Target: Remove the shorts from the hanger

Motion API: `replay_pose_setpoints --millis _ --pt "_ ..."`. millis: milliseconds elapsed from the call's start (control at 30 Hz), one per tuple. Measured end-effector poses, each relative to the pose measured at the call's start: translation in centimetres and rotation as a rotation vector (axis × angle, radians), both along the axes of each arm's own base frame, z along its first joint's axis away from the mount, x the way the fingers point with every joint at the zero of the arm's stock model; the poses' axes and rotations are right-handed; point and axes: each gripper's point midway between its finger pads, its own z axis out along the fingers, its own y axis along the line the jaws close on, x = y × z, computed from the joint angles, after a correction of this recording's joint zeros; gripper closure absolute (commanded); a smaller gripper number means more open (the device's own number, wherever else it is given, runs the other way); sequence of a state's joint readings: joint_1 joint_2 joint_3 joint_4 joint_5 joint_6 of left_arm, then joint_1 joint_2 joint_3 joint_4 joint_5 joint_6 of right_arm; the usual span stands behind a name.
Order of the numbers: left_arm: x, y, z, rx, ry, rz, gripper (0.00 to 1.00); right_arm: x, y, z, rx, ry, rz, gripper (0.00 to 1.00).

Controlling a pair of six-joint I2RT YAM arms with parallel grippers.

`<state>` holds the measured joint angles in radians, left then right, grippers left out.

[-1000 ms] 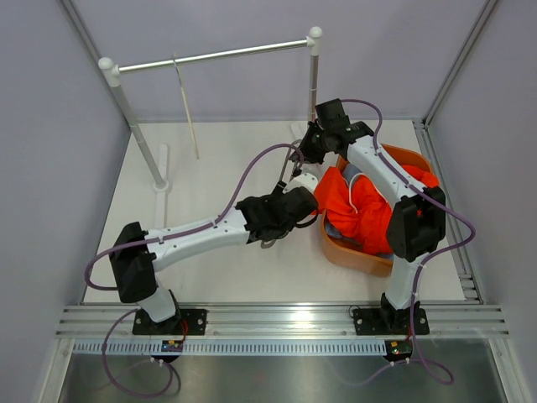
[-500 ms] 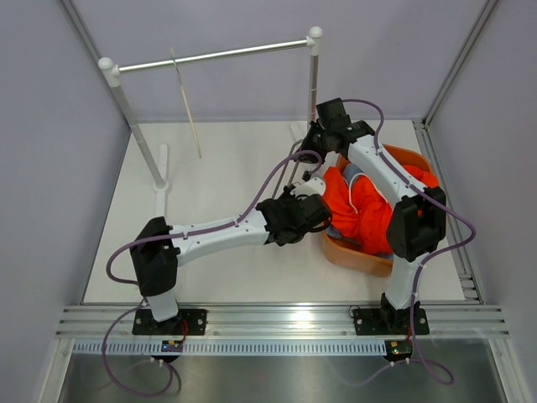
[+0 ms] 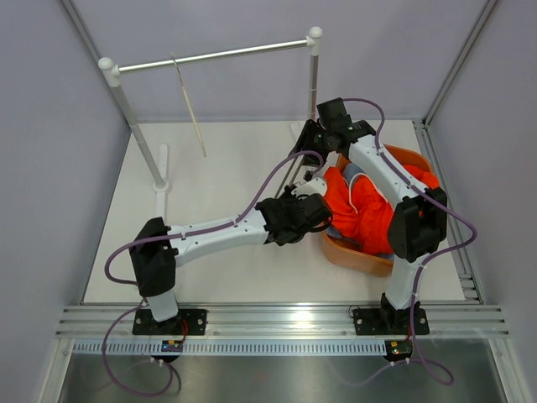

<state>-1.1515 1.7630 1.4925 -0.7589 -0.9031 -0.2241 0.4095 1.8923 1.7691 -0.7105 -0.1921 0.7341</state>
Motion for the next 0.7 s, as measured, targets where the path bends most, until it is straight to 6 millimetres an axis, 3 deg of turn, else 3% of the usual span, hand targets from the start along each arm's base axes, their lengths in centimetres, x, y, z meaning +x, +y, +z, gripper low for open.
replay_pose_setpoints --millis 167,467,700 --pt "-0.8 -0.4 1.3 -0.060 0.029 -0.046 1.00 -0.3 -0.5 2.0 -0.005 -0.049 0.000 0.34" --pt "-2.6 0.5 7.1 -0.267 0.023 -0.118 1.00 -1.7 -2.2 11.0 0.032 -0.247 -0.044 0.26" --pt "-3.2 0.7 7.9 -0.361 0.084 -0.154 1.00 -3.3 -4.2 16.6 0.056 -0.379 -0.099 0.24"
